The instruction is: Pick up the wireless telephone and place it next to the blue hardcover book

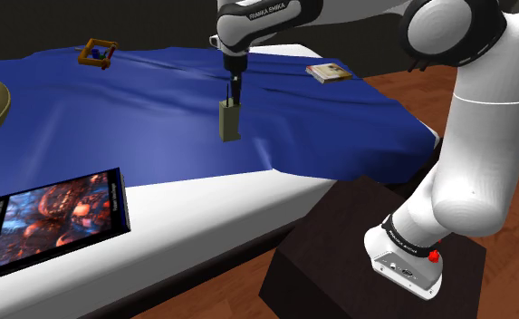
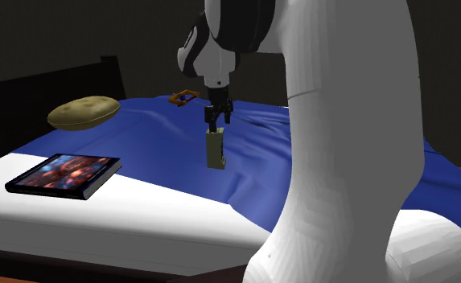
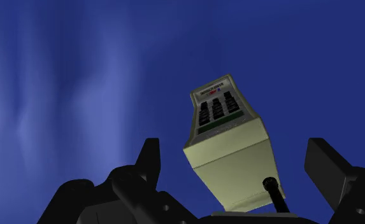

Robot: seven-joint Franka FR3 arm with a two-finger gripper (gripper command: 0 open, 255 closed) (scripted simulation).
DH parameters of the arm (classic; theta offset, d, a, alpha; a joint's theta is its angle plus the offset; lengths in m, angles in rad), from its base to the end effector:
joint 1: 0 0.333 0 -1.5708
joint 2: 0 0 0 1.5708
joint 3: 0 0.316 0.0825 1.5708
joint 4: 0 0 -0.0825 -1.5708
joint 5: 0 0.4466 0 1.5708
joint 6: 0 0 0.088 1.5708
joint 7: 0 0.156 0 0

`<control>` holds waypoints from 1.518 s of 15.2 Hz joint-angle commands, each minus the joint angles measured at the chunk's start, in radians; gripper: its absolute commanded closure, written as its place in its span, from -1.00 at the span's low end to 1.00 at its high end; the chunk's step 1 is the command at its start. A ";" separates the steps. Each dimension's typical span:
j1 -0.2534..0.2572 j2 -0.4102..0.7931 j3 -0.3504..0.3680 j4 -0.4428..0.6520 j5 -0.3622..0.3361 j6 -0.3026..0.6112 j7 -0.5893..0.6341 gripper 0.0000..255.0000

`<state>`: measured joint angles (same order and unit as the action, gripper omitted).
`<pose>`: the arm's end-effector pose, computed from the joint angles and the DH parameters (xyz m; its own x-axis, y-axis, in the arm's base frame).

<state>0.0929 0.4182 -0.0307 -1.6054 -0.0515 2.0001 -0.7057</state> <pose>0.7246 0.0413 0.3094 0.7016 0.7103 -0.0564 0.7123 -0.7013 0.0291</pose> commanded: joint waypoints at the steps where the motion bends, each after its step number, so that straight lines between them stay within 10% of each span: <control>1: 0.000 0.011 0.000 -0.009 -0.001 0.021 -0.003 -1.00; 13: -0.002 0.027 0.000 -0.034 -0.001 0.062 -0.002 -1.00; 14: -0.002 0.027 0.000 -0.034 -0.001 0.062 -0.002 1.00; 23: -0.002 0.027 0.000 -0.034 -0.001 0.062 -0.002 1.00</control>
<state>0.0912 0.4449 -0.0306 -1.6397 -0.0527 2.0622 -0.7080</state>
